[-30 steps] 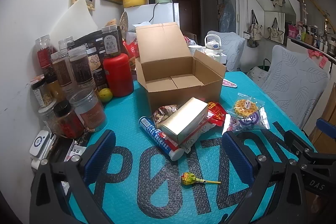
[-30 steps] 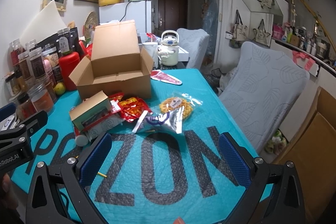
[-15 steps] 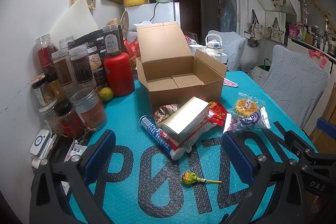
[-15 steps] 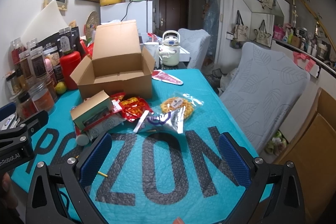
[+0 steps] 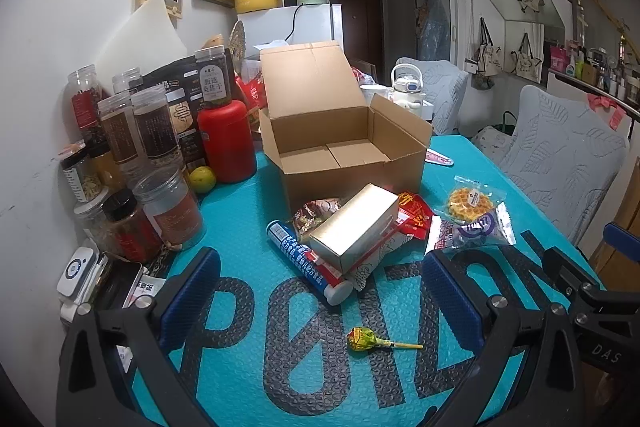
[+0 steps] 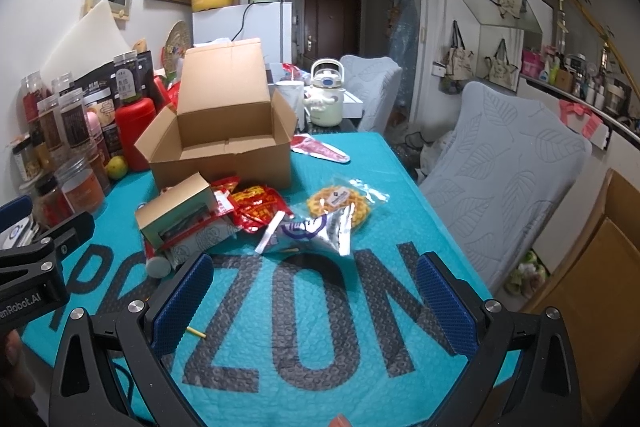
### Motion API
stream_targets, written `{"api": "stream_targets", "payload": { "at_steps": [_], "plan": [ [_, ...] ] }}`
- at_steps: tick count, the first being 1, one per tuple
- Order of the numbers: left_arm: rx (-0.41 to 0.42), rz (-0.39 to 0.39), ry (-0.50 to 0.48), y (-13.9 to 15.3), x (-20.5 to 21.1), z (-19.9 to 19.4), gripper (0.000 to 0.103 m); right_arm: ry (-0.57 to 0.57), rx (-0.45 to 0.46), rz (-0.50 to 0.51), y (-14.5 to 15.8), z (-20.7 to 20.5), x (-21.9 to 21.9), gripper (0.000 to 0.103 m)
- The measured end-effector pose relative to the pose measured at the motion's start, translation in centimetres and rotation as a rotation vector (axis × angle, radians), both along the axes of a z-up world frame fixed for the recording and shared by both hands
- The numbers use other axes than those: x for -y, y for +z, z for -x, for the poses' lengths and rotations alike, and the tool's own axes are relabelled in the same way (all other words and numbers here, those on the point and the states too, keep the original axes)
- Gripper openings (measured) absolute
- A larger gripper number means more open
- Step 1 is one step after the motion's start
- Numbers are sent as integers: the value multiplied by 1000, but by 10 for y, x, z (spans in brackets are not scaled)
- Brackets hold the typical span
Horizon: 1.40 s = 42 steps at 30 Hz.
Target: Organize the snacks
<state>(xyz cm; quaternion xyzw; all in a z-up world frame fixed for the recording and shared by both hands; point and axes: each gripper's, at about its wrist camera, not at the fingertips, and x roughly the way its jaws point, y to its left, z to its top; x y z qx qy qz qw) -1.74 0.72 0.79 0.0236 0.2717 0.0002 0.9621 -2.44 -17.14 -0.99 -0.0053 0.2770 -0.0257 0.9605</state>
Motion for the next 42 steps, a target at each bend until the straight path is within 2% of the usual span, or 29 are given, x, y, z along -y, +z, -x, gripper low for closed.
{"api": "stream_targets", "payload": {
  "at_steps": [10, 19, 31, 42],
  "plan": [
    [13, -12, -21, 3, 0, -3, 103, 24, -9, 2, 0, -7, -3, 103],
    [-3, -6, -51, -1, -1, -23, 103, 25, -37, -10, -5, -25, 2, 103],
    [-85, -7, -114, -27, 5, -67, 103, 45, -123, -47, -32, -66, 8, 103],
    [-170, 8, -167, -50, 4, -120, 103, 97, -158, -65, -51, -100, 12, 103]
  ]
}}
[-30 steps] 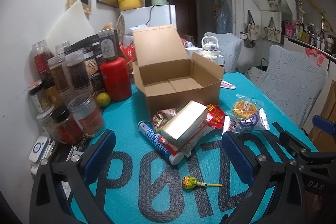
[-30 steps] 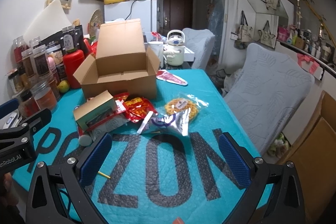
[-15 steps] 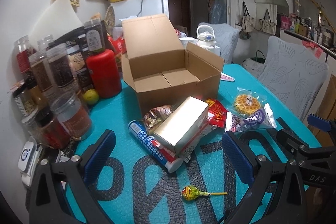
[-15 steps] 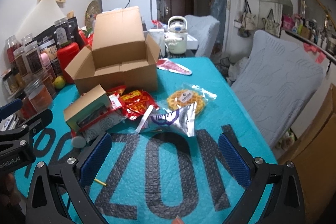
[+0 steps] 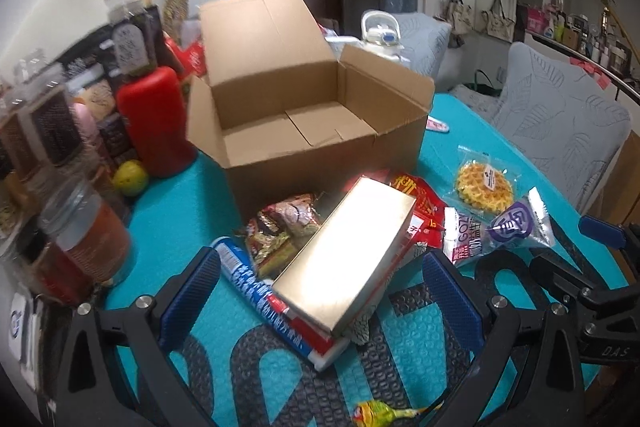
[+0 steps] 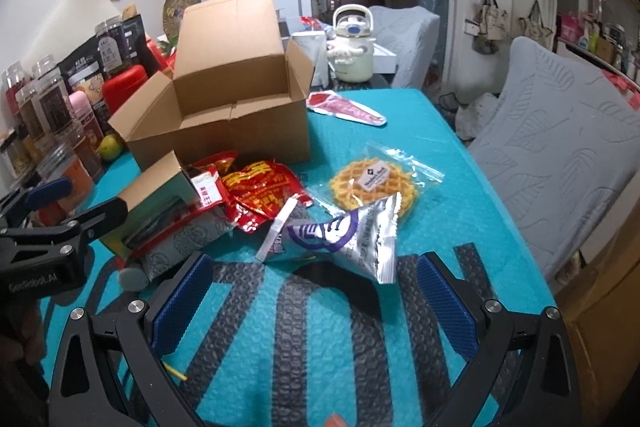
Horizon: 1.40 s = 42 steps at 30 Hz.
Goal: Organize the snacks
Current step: 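Grasp the gold rectangular box with the left gripper while the right gripper approaches the purple-silver bag, then grasp the purple-and-silver snack bag with the right gripper and lift it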
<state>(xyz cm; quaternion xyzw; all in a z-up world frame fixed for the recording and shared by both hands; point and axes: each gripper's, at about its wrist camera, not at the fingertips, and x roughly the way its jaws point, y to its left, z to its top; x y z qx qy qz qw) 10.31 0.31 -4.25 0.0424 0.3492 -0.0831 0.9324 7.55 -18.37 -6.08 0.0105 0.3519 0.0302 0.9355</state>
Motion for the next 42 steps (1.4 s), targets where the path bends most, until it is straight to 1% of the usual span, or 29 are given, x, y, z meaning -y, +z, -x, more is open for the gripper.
{"api": "stream_targets", "payload": {
  "at_steps": [4, 9, 12, 13, 14, 15, 17, 18, 19, 20, 21, 25, 28, 30, 34, 37, 40, 42],
  "plan": [
    [-33, -2, -11, -10, 1, -17, 103, 16, -19, 14, -6, -15, -1, 103],
    [-81, 0, -74, -22, 8, -34, 103, 37, -40, -5, -13, -29, 0, 103],
    [-107, 6, -88, -29, 10, -44, 100, 26, -52, -8, -16, -36, 3, 103],
    [-115, 5, -88, -31, 10, -47, 96, 22, -57, -10, -18, -39, 4, 103],
    [-123, 13, -90, -33, 10, -50, 88, 21, -62, -14, -19, -41, 6, 103],
    [-130, 29, -94, -33, 8, -50, 83, 21, -68, -19, -21, -43, 7, 103],
    [-139, 86, -112, -33, 7, -51, 61, 21, -80, -26, -25, -46, 9, 103],
    [-137, 92, -118, -33, 7, -51, 57, 21, -84, -28, -25, -46, 10, 103],
    [-125, 78, -120, -32, 10, -49, 55, 23, -87, -28, -26, -47, 11, 103],
    [-112, 57, -118, -31, 12, -47, 50, 24, -88, -28, -27, -47, 12, 103],
    [-98, 41, -122, -30, 15, -44, 43, 24, -88, -27, -27, -48, 12, 103],
    [-124, 73, -126, -27, 15, -38, 43, 39, -89, -31, -27, -46, 15, 103],
    [-115, 56, -120, -23, 15, -28, 43, 55, -97, -39, -29, -41, 16, 103],
    [-115, 61, -129, -20, 13, -20, 43, 61, -95, -48, -29, -38, 16, 103],
    [-113, 56, -133, -15, 8, -7, 43, 59, -70, -97, -26, -32, 21, 103],
    [-113, 52, -127, -12, 3, 1, 43, 53, -37, -114, -22, -31, 22, 103],
    [-117, 64, -118, -12, 0, 3, 43, 46, -23, -100, -20, -35, 20, 103],
    [-118, 73, -121, -12, 0, 2, 43, 39, -30, -86, -23, -40, 17, 103]
  ]
}}
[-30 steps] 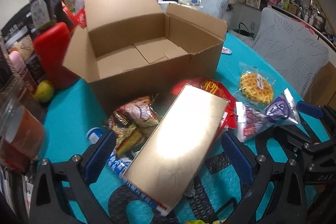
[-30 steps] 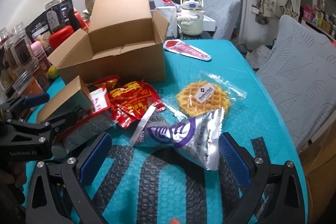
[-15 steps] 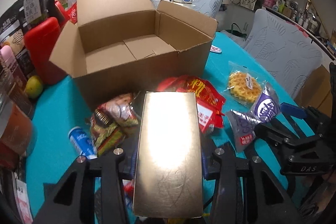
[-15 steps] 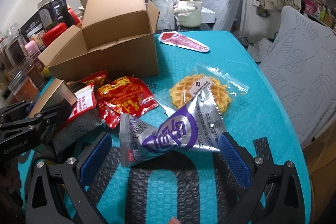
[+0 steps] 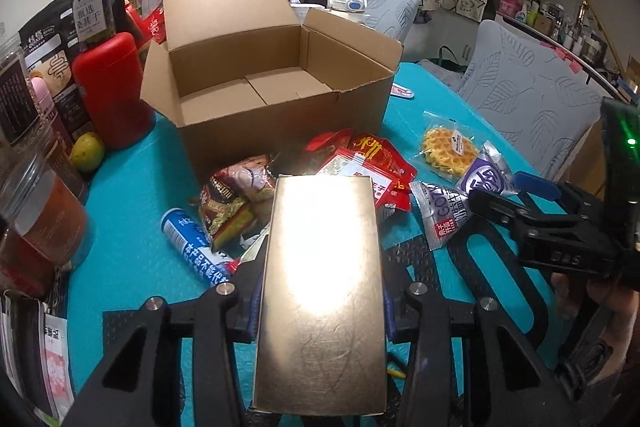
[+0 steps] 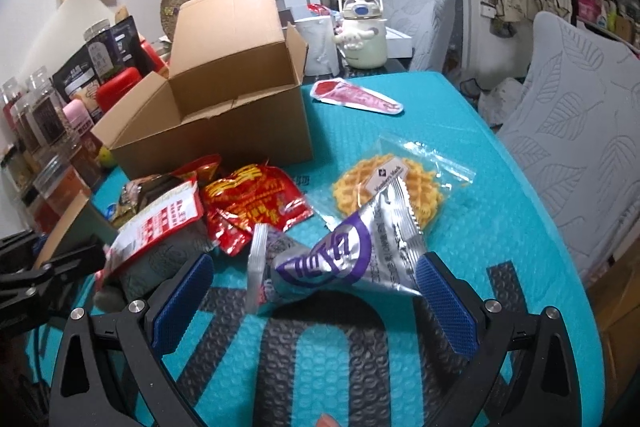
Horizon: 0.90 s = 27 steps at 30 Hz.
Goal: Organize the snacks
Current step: 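Grasp the purple-and-silver snack bag with the right gripper and lift it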
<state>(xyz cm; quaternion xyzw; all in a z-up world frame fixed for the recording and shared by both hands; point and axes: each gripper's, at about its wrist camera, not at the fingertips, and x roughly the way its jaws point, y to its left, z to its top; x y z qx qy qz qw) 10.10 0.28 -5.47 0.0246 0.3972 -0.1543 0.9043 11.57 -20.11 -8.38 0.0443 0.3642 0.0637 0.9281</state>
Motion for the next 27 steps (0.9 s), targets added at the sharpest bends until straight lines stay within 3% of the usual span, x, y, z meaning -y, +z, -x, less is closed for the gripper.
{"api": "stream_targets", "payload": {
  "at_steps": [8, 18, 21, 24, 27],
  "plan": [
    [-10, -10, 10, -6, 2, -8, 43, -40, -66, 24, -19, -22, 3, 103],
    [-33, 9, 6, -13, 0, -14, 43, -49, -74, 31, -24, -20, 4, 102],
    [-40, 17, 2, -13, -1, -15, 43, -33, -83, 2, -23, -18, 3, 92],
    [-43, 31, 2, -12, -2, -13, 43, -22, -77, -20, -21, -12, 2, 74],
    [-36, 29, 2, -10, -4, -11, 43, 8, -82, 37, -19, -3, -5, 63]
  ]
}}
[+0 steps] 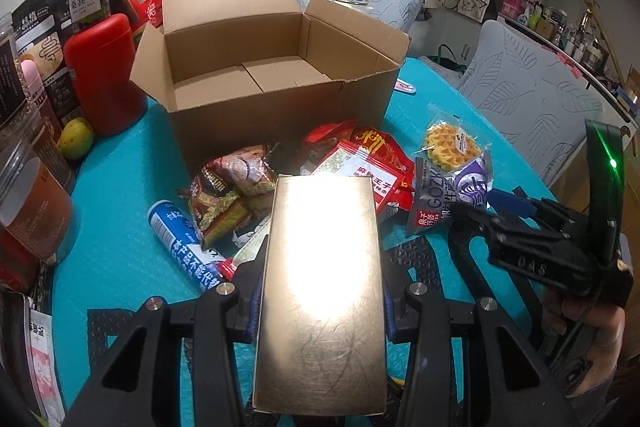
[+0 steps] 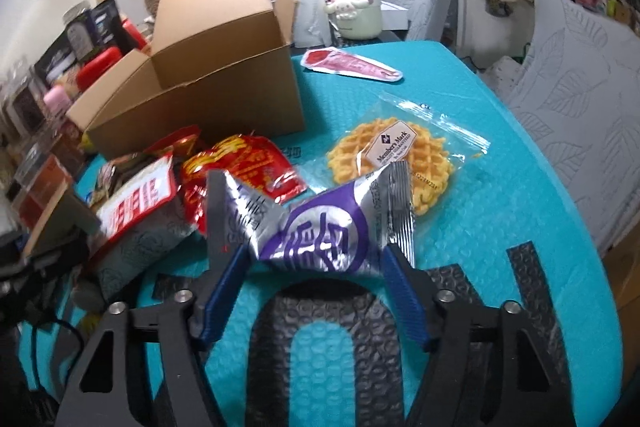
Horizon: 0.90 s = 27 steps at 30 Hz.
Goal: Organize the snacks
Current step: 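Grasp the purple-and-silver snack bag with the right gripper and lift it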
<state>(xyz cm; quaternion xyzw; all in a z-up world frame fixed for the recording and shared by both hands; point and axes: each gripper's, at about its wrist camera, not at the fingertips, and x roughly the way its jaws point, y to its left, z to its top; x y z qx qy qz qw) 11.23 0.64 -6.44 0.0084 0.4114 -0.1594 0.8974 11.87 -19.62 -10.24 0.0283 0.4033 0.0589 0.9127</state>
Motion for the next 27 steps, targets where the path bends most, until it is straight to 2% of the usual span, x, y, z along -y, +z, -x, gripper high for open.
{"api": "stream_targets", "payload": {
  "at_steps": [4, 6, 7, 8, 12, 18, 24, 27],
  "plan": [
    [2, 7, 2, 2, -1, 1, 43, 45, -2, -17, 6, 13, 0, 63],
    [2, 9, 0, 3, -1, 1, 43, 29, 8, -6, 9, 14, 2, 71],
    [2, 8, -1, 4, 0, 0, 43, 16, 17, 20, 11, 13, 3, 82],
    [2, 6, -3, 5, 1, -1, 43, 9, 20, 36, 12, 12, 4, 88],
    [2, 0, -12, 11, 8, -7, 43, 34, -1, 48, 9, 1, 8, 91],
    [3, -2, -22, 18, 22, -21, 43, 82, -43, -16, 4, -23, 20, 91],
    [-8, 2, -42, 19, 36, -35, 43, 122, -77, -141, -1, -40, 34, 93],
    [-13, 2, -44, 20, 39, -41, 43, 132, -73, -169, 0, -38, 38, 79]
  ]
}}
